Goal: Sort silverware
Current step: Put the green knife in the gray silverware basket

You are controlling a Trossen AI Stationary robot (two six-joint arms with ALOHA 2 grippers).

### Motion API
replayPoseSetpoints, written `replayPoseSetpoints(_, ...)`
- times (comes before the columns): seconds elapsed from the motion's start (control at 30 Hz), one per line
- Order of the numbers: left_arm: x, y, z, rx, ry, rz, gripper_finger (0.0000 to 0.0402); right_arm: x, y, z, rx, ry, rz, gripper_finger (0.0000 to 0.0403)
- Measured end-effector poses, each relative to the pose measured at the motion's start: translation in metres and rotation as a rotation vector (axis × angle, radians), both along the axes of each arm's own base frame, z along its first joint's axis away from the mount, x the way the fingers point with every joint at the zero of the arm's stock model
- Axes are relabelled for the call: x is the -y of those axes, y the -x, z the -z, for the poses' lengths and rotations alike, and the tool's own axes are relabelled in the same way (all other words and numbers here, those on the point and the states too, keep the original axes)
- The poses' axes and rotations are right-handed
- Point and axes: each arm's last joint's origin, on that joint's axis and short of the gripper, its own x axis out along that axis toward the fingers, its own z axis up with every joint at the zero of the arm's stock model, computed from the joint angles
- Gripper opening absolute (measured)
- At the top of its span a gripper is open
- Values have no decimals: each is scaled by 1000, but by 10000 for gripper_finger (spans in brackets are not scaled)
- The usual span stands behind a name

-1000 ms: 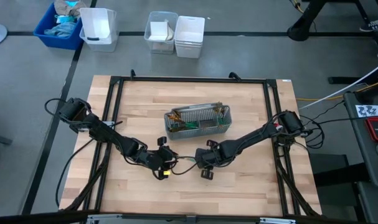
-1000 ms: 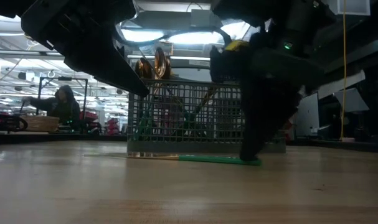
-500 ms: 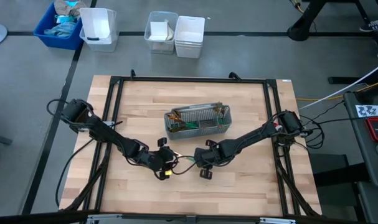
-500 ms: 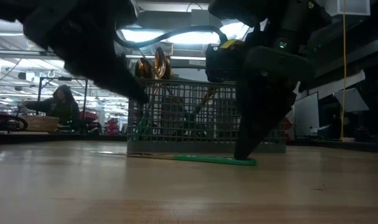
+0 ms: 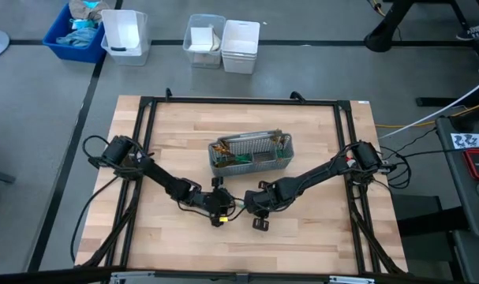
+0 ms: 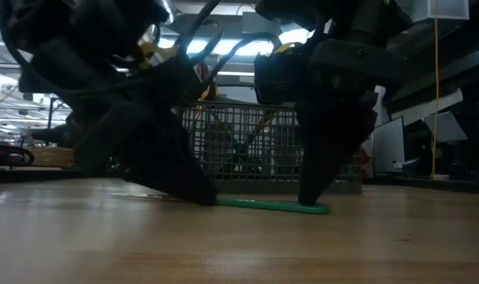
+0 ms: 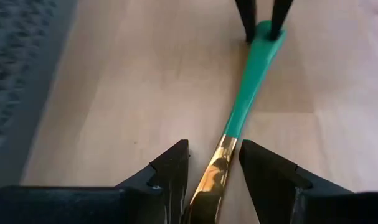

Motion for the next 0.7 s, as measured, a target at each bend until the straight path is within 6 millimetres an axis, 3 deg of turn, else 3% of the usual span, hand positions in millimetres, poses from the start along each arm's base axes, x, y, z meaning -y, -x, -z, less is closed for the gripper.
replayPoseSetpoints(0.33,-5,-2,3,-36,24,64,130,0,0,-1,4,-4,-2,57)
replayPoseSetpoints(0.7,-7,-1,5,-79,81,82,22,-2,-4,-13,-23,-3,-11,57)
